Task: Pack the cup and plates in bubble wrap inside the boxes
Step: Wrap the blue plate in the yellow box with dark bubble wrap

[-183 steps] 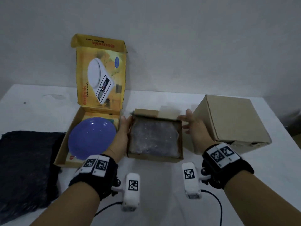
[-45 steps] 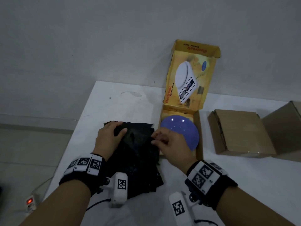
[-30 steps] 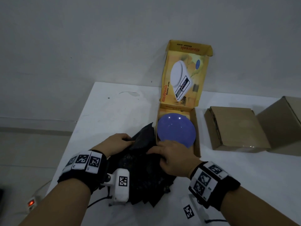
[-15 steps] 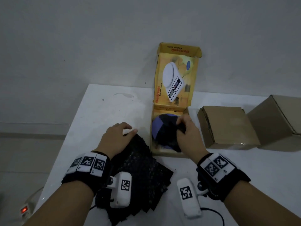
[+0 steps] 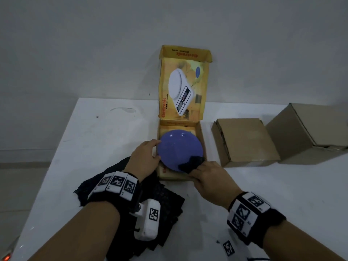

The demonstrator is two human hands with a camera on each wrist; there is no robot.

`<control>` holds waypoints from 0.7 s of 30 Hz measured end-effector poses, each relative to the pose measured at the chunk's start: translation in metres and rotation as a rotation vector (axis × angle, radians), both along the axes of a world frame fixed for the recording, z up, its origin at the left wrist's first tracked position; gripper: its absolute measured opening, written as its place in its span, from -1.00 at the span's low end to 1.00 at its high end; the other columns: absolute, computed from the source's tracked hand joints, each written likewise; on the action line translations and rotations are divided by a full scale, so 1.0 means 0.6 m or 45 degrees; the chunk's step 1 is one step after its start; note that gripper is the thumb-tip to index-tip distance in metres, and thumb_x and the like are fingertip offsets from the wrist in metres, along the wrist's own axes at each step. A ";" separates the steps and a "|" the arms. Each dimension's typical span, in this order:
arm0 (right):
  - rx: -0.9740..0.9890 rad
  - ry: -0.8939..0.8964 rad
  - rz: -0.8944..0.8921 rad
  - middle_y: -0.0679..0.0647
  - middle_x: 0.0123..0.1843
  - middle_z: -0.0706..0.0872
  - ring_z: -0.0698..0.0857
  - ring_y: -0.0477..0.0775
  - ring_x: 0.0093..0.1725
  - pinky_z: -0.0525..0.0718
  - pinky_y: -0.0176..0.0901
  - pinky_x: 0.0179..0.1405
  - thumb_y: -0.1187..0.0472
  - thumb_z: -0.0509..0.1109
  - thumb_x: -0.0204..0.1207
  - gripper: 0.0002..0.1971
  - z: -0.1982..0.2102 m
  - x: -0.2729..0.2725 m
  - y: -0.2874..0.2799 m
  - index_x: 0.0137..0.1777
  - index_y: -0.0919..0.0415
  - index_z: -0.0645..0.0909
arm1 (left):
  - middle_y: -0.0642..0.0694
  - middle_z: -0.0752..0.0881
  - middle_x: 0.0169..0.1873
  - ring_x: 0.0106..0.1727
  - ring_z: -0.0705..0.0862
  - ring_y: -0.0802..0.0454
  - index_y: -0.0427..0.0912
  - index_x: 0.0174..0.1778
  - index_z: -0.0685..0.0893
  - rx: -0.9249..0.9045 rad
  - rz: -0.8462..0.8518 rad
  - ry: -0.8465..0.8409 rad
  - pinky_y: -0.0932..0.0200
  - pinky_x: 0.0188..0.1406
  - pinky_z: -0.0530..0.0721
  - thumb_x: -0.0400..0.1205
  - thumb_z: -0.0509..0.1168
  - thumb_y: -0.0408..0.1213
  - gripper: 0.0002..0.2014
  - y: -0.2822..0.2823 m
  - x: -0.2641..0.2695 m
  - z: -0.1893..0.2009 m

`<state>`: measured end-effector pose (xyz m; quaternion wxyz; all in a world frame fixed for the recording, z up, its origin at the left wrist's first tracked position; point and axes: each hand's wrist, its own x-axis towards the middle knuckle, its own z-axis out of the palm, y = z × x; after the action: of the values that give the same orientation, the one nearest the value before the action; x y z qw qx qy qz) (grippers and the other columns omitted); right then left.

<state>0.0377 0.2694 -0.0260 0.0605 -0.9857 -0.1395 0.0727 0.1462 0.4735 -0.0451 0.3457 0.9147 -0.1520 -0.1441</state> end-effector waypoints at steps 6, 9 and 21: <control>-0.252 0.226 -0.003 0.19 0.16 0.72 0.55 0.21 0.32 0.03 0.08 0.57 -0.22 -0.14 0.66 -0.43 0.026 0.033 0.016 0.29 0.16 0.48 | -0.14 0.58 0.37 0.15 0.68 -0.21 -0.05 0.44 0.52 -0.005 0.024 0.046 0.00 0.24 0.59 0.53 0.34 -0.32 -0.49 0.000 0.006 0.007; -0.309 0.325 0.024 0.19 0.33 0.60 0.45 0.20 0.41 -0.02 0.12 0.58 -0.13 -0.08 0.72 -0.48 0.044 0.045 0.024 0.36 0.15 0.55 | -0.13 0.59 0.37 0.17 0.68 -0.18 -0.04 0.43 0.53 -0.018 0.037 0.051 0.01 0.25 0.59 0.52 0.34 -0.35 -0.49 0.003 0.007 0.006; -0.281 0.299 -0.015 0.10 0.11 0.69 0.61 0.21 0.12 0.34 -0.09 0.00 0.31 0.19 0.58 -0.72 0.035 0.061 0.008 0.14 0.07 0.68 | -0.16 0.66 0.30 0.15 0.69 -0.20 0.00 0.44 0.52 -0.062 0.073 0.139 -0.06 0.26 0.62 0.53 0.37 -0.35 -0.48 0.009 0.010 0.009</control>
<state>0.0746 0.2739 -0.0048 -0.0319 -0.9719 -0.1169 0.2020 0.1522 0.4788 -0.0394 0.3797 0.9007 -0.1102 -0.1800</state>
